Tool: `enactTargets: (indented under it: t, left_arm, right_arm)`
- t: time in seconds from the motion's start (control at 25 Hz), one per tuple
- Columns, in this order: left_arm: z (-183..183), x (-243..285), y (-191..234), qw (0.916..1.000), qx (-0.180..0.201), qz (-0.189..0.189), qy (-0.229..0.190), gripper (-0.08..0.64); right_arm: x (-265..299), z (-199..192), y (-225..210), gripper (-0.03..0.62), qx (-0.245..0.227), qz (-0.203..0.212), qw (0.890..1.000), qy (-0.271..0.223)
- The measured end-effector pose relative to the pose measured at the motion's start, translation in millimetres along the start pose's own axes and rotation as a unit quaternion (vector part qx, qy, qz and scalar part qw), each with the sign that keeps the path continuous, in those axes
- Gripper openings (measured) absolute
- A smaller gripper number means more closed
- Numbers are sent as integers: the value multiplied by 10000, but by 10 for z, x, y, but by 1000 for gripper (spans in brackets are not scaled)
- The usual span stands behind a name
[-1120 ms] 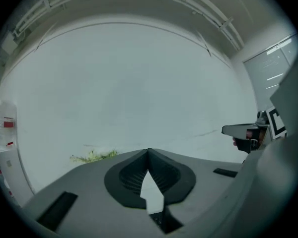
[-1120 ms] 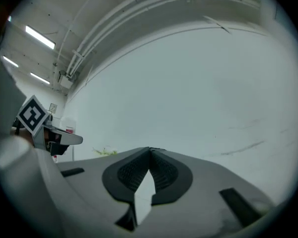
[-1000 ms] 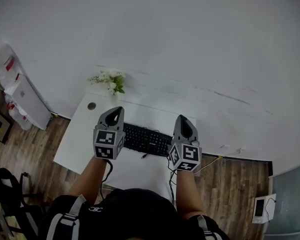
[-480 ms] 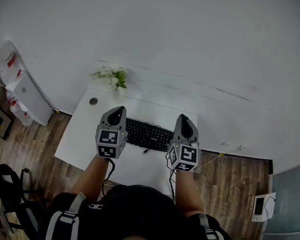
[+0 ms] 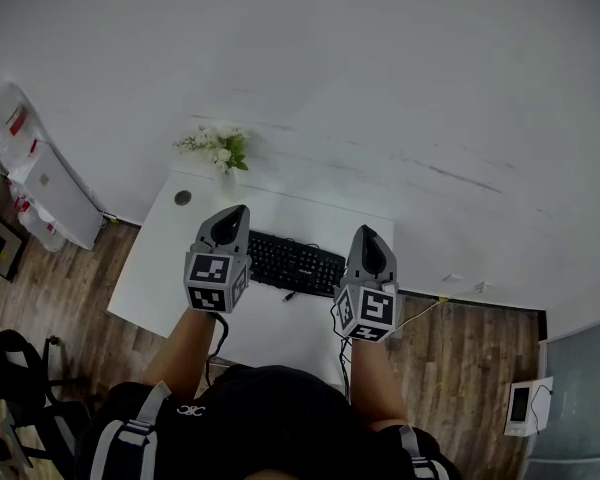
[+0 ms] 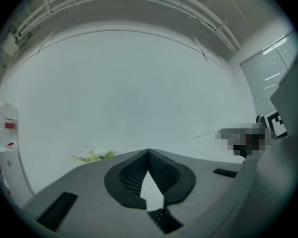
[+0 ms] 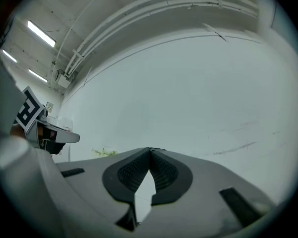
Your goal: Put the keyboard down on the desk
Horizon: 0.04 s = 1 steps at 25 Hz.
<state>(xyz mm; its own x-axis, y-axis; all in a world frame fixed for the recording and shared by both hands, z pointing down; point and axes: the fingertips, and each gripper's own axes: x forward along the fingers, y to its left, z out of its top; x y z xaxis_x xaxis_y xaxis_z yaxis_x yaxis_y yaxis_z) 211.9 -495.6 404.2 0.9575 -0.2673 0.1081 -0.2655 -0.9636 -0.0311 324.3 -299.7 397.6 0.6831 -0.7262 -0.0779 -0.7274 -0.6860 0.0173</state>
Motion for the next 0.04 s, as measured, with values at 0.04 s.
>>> enactTargets:
  t: [0.04]
  left_arm:
    - [-2,7,-15,10000,13,-3,5,3]
  right_arm:
    - [-3,-8,-14,3,23,-1,10000,5]
